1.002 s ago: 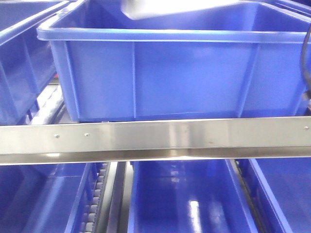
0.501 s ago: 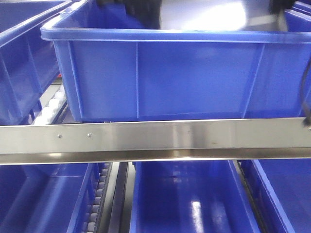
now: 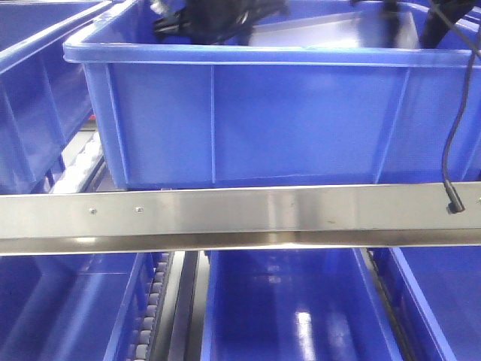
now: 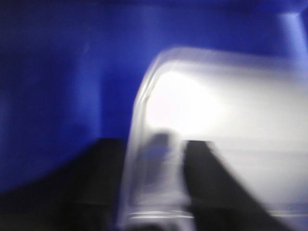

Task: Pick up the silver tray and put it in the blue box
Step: 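Open both grippers and raise them out of the blue bin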

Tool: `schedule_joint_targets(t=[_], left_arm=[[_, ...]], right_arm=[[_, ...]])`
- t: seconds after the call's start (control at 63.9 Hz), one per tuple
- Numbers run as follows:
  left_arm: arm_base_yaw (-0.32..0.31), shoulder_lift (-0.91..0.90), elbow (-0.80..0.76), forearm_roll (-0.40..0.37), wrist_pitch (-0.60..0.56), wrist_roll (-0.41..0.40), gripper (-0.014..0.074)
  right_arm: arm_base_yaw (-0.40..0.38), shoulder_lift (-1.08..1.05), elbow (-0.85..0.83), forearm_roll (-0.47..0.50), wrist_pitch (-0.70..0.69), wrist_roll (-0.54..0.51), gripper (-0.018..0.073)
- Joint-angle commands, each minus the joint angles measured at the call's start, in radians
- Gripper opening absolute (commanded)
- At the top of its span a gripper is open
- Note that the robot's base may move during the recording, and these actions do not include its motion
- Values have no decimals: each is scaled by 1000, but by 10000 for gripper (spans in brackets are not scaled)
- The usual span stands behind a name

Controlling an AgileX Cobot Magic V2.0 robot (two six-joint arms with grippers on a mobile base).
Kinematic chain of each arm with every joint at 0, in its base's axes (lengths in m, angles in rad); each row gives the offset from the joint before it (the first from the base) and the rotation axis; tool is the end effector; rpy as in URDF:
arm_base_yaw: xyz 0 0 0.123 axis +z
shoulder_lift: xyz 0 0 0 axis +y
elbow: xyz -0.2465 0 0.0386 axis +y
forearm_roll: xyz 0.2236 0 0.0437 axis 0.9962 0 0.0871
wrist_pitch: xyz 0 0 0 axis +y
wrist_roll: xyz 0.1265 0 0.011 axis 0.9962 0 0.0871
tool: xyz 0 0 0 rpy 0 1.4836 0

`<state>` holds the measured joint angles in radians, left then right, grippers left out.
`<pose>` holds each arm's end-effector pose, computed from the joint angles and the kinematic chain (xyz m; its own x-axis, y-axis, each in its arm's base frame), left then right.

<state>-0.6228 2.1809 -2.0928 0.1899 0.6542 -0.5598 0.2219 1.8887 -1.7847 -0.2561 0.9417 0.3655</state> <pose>0.4147 -0.2799 0.2508 -0.6495 -0.0193 -0.7601 0.2691 0.9291 -0.2536 0.4092 0.0657 0.2647 -0.7922 0.0330 -0.6094 0.0708 0.9968 -0.0380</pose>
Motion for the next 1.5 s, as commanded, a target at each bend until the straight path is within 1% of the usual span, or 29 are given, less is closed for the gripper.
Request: schedule_joint_targets(t=[0.0,0.235,0.329,0.376,0.391,0.454,0.548,0.595,0.626,0.642,0.689,0.736,0.814,0.908,0.923,0.97,0.986,1.143,1.299,1.487], left_arm=[[0,-72,-38,4,-73,4,430],[-5,-131,-38,6,-57,5,431],[-5,-186,-38,6,-33,8,431],[-5,-220,-38,11,-8,24,430],[-5,-236,-38,11,4,46,427],[-5,-275,-38,11,43,90,406],[-5,-339,-38,13,121,161,326],[-5,-366,-35,13,162,216,275],[-5,-381,-29,13,178,254,244],[-5,-393,-23,13,186,281,220],[-5,-420,1,10,202,317,162],[-5,-450,39,10,211,319,93],[-5,-509,126,12,215,319,3],[-5,-586,286,12,152,319,-107],[-5,-598,310,12,137,319,-111],[-5,-642,385,12,89,316,-103],[-5,-661,435,12,58,313,-105],[18,-815,710,10,-115,256,-105],[38,-980,936,8,-259,256,-105],[39,-1202,1160,10,-396,256,-105]], right_arm=[[-2,-63,-39,-20,-52,-8,581],[-2,-139,-39,-20,-45,-8,571],[-2,-192,-39,-20,-36,-8,494],[0,-224,-39,-20,-26,-15,431],[0,-232,-39,-20,-22,-18,410],[2,-271,-39,-20,-7,-27,311],[2,-325,-35,-20,17,-31,162],[2,-346,-31,-20,31,-36,76],[2,-358,-24,-20,35,-38,41],[2,-367,-17,-20,39,-40,45],[2,-387,8,-20,40,-55,56],[2,-408,43,-20,33,-66,55],[2,-450,119,-20,8,-71,55],[2,-510,230,-20,-64,-71,55],[2,-520,247,-20,-77,-71,55],[2,-552,306,-20,-131,-71,55],[2,-567,332,-20,-145,-71,55],[2,-681,530,-20,-294,-71,55],[2,-799,726,-20,-434,-71,55],[2,-976,956,-20,-586,-71,55]])
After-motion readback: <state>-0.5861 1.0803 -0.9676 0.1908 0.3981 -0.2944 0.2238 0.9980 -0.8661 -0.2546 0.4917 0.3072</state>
